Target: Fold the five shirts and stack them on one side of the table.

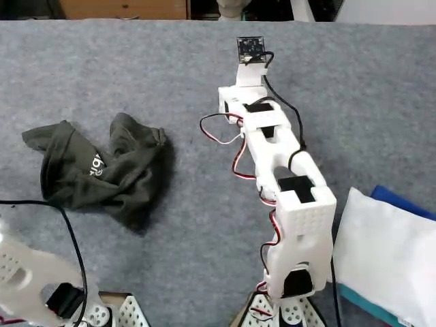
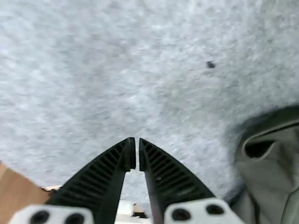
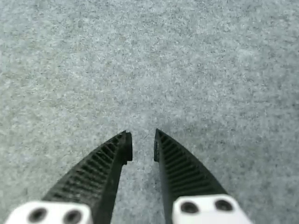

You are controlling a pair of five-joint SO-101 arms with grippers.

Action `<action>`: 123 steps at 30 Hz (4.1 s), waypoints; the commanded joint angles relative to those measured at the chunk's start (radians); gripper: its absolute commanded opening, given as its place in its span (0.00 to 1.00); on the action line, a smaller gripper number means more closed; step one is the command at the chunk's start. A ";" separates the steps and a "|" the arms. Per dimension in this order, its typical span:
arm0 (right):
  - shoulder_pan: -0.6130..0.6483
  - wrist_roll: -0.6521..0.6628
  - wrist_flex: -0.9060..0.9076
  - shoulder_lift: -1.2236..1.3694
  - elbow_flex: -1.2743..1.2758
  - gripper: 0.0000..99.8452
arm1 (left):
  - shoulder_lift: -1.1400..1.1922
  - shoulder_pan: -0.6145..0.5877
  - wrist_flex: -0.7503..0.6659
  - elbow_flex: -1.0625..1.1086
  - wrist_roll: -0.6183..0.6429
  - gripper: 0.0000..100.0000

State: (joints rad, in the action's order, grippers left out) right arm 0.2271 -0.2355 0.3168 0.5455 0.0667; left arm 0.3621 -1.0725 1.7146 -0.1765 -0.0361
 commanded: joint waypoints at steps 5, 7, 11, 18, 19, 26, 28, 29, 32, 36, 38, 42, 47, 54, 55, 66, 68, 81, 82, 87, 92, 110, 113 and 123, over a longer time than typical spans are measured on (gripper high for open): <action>0.013 -0.002 0.000 -0.074 -0.010 0.10 | -0.016 0.117 0.046 -0.005 0.114 0.03; 0.019 -0.002 0.000 -0.074 -0.010 0.10 | -0.016 0.215 0.046 0.041 0.172 0.03; 0.019 -0.002 0.000 -0.074 -0.010 0.10 | -0.016 0.428 0.046 0.084 0.262 0.03; 0.016 -0.002 0.000 -0.074 -0.010 0.10 | -0.016 0.631 0.046 -0.071 0.325 0.03; 0.016 -0.002 0.002 -0.074 -0.010 0.10 | -0.016 0.641 0.046 -0.094 0.330 0.03; 0.015 -0.002 0.005 -0.074 -0.010 0.10 | -0.005 0.701 0.044 -0.117 0.364 0.16; 0.015 -0.002 0.003 -0.074 -0.010 0.10 | -0.013 0.697 0.044 -0.124 0.404 0.18; 0.015 -0.002 0.002 -0.074 -0.010 0.10 | -0.013 0.697 0.044 -0.130 0.413 0.19; 0.015 -0.002 0.000 -0.074 -0.010 0.10 | -0.004 0.704 0.043 -0.129 0.423 0.19; 0.015 -0.002 -0.002 -0.076 -0.010 0.10 | 0.056 0.697 0.041 -0.141 0.489 0.19; 0.015 -0.002 -0.002 -0.076 -0.012 0.10 | 0.107 0.697 0.038 -0.141 0.520 0.19; 0.015 -0.002 0.002 -0.074 -0.024 0.10 | 0.176 0.692 0.040 -0.150 0.526 0.15; 0.018 -0.002 -0.002 -0.073 -0.024 0.10 | 0.180 0.618 0.041 -0.210 0.520 0.03; 0.019 -0.002 -0.002 -0.073 -0.025 0.10 | 0.102 0.542 0.043 -0.250 0.520 0.02; 0.019 -0.002 -0.002 -0.073 -0.025 0.10 | 0.070 0.531 0.043 -0.249 0.519 0.02; 0.074 0.078 0.012 -0.073 -0.021 0.10 | -0.483 0.292 0.044 -0.121 0.172 0.02; 0.110 0.138 0.068 -0.073 -0.030 0.10 | -0.558 0.226 0.044 -0.080 0.106 0.02; 0.460 0.259 0.919 -0.053 -0.572 0.16 | -0.645 -0.204 -0.006 0.288 -0.353 0.02; 0.490 0.264 0.954 -0.035 -0.615 0.16 | -0.653 -0.229 -0.034 0.315 -0.376 0.02; 0.625 0.267 1.036 0.142 -0.796 0.17 | -0.653 -0.310 -0.114 0.422 -0.476 0.02; 0.760 0.247 1.105 0.355 -1.061 0.19 | -0.654 -0.327 -0.137 0.526 -0.546 0.02; 0.710 0.226 1.366 0.769 -1.715 0.03 | -0.645 -0.390 -0.293 0.592 -0.566 0.02; 0.688 0.247 1.459 0.751 -1.735 0.00 | -0.645 -0.341 -0.347 0.652 -0.563 0.02; 0.541 0.252 1.471 0.507 -1.578 0.00 | -0.645 -0.190 -0.571 0.925 -0.563 0.02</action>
State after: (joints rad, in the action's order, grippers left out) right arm 0.8316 0.0084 1.7683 1.2083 -1.5612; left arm -0.2578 -1.2797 1.1960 0.7227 -0.5976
